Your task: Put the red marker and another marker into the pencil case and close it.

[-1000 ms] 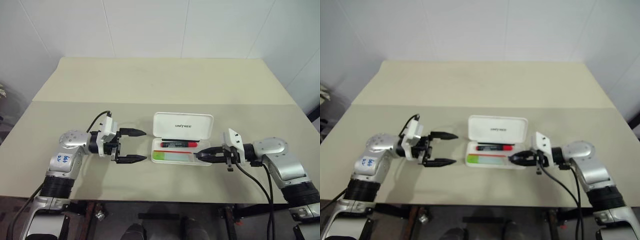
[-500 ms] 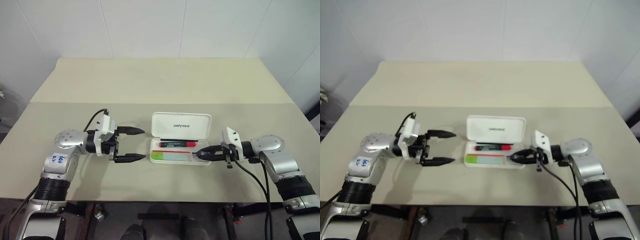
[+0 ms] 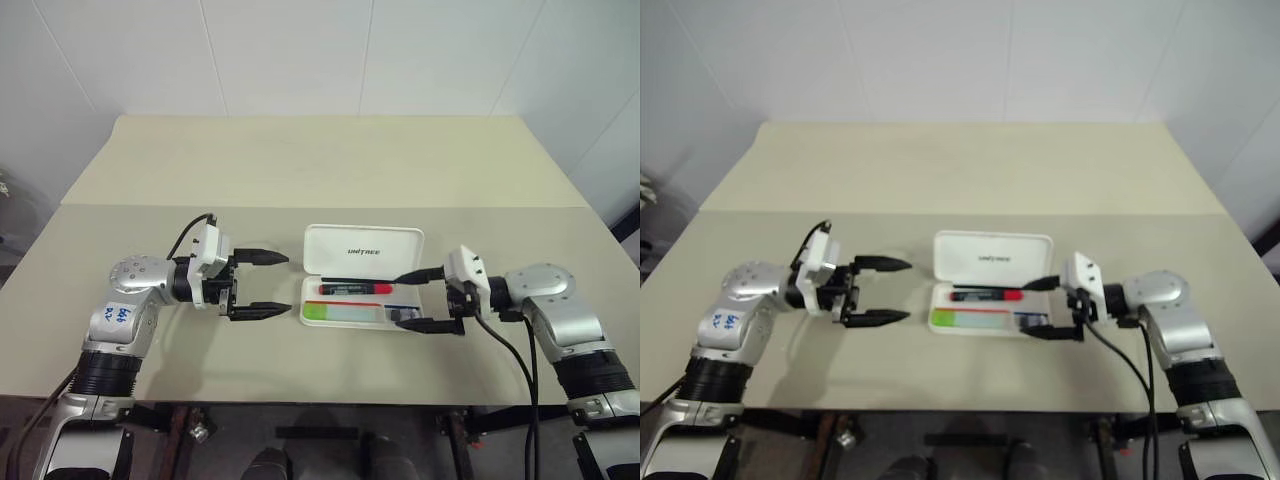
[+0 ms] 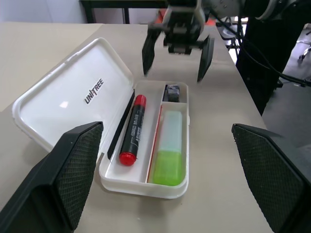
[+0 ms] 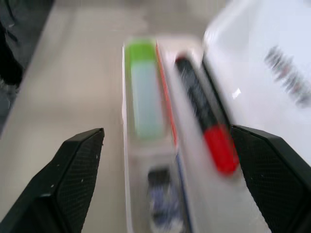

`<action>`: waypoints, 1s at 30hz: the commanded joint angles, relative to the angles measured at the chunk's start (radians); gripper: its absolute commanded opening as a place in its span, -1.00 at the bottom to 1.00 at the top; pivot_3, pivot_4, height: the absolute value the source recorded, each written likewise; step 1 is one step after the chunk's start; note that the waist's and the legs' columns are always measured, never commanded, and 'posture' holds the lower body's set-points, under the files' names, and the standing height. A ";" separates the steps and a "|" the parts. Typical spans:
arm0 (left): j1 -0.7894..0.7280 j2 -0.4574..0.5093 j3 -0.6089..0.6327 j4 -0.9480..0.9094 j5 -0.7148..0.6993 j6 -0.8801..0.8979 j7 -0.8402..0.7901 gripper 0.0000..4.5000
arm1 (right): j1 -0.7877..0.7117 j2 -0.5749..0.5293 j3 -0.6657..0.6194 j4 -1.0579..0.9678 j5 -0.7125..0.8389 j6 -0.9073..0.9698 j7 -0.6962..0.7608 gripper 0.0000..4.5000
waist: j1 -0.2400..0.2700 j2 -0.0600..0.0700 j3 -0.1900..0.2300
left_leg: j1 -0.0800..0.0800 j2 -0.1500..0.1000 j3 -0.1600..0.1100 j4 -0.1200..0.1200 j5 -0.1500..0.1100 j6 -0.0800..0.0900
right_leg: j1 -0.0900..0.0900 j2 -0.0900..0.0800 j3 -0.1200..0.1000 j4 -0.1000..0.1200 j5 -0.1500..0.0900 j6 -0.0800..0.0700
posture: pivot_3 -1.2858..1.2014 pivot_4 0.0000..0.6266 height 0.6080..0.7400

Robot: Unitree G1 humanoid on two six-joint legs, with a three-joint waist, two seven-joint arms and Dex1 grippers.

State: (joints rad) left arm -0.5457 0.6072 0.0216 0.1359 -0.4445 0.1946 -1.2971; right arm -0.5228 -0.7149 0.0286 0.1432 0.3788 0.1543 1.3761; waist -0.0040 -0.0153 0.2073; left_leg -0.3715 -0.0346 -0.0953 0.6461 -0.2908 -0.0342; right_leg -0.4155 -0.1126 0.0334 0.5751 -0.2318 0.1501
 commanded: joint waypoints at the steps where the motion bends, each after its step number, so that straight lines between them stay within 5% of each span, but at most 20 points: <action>1: -0.028 0.000 0.019 0.010 -0.012 -0.018 -0.001 1.00 | 0.046 -0.026 -0.081 -0.129 0.085 0.078 -0.041 0.97 | 0.001 0.000 0.000 | 0.000 0.000 0.000 0.000 0.000 0.000 | 0.000 0.000 0.000 0.000 0.000 0.000 | 0.03 -0.52 1.00; 7: -0.067 0.015 0.038 0.085 -0.018 -0.026 -0.035 1.00 | 0.225 -0.085 -0.245 -0.338 0.213 0.194 -0.107 0.97 | 0.007 0.000 0.000 | -0.001 -0.001 -0.001 0.000 0.000 0.000 | 0.000 -0.001 -0.001 -0.001 0.000 0.000 | 0.03 -0.52 1.00; 16: -0.101 0.054 0.063 0.194 -0.029 -0.048 -0.107 1.00 | 0.333 -0.186 -0.364 -0.297 0.194 0.154 -0.099 0.97 | 0.002 0.000 0.000 | 0.001 0.000 0.001 0.001 -0.001 0.001 | 0.001 0.000 0.000 0.001 0.000 -0.001 | 0.03 -0.52 1.00; 19: -0.093 0.048 0.071 0.173 -0.052 -0.023 -0.124 0.74 | 0.344 -0.184 -0.364 -0.317 0.201 0.155 -0.118 1.00 | 0.001 0.000 0.000 | 0.001 0.000 0.002 0.001 -0.001 0.001 | 0.001 -0.001 0.000 0.000 0.000 0.000 | 0.03 -0.52 1.00; 30: -0.088 0.056 0.076 0.168 -0.050 -0.020 -0.129 -0.80 | 0.309 -0.174 -0.330 -0.315 0.188 0.146 -0.162 1.00 | 0.001 0.000 0.000 | 0.001 0.000 0.001 0.001 -0.001 0.001 | 0.001 -0.001 0.000 0.000 0.000 0.000 | 0.03 -0.52 1.00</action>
State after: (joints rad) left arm -0.6276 0.6484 0.0671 0.3265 -0.4734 0.1750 -1.4219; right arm -0.1962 -0.8862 -0.2849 -0.1560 0.5610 0.3169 1.2219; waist -0.0027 -0.0153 0.2073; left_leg -0.3708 -0.0346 -0.0938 0.6469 -0.2914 -0.0332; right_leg -0.4150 -0.1133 0.0333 0.5754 -0.2319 0.1499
